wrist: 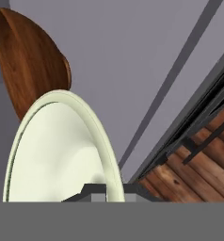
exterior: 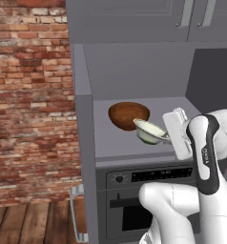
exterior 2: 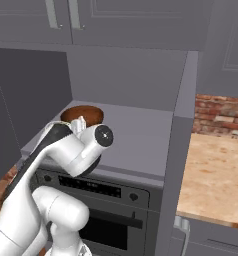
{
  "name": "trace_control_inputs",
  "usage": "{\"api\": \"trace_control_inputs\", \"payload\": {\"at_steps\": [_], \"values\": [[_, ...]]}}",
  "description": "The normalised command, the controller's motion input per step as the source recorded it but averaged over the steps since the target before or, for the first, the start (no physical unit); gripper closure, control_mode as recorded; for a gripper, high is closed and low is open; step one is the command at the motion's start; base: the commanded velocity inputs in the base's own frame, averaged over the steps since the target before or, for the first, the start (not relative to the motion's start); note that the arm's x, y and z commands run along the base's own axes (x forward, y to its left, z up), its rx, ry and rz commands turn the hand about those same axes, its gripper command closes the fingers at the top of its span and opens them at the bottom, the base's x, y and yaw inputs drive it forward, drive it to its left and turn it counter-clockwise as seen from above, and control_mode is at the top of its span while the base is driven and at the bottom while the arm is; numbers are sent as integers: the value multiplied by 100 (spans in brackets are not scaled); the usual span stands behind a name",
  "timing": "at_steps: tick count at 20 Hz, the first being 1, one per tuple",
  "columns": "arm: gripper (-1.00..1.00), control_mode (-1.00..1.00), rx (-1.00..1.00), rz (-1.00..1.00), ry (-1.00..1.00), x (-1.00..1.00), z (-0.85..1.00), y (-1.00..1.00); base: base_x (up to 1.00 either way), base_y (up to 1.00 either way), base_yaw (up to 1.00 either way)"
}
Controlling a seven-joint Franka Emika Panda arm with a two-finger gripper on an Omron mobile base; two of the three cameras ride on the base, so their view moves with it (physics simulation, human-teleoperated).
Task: Pick up the bowls on the counter and stack them on top of one another in the open cabinet. Place the smaller bowl on top of the larger bowl.
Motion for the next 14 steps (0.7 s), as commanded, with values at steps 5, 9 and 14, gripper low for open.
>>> {"api": "trace_control_inputs", "payload": {"at_steps": [5,9,14], "values": [[100,-100,-10,-3,0,17,35,1,0,0,0],[100,-100,-12,-2,0,19,22,1,0,0,0],[100,-100,-12,-4,0,25,7,5,0,0,0]]}}
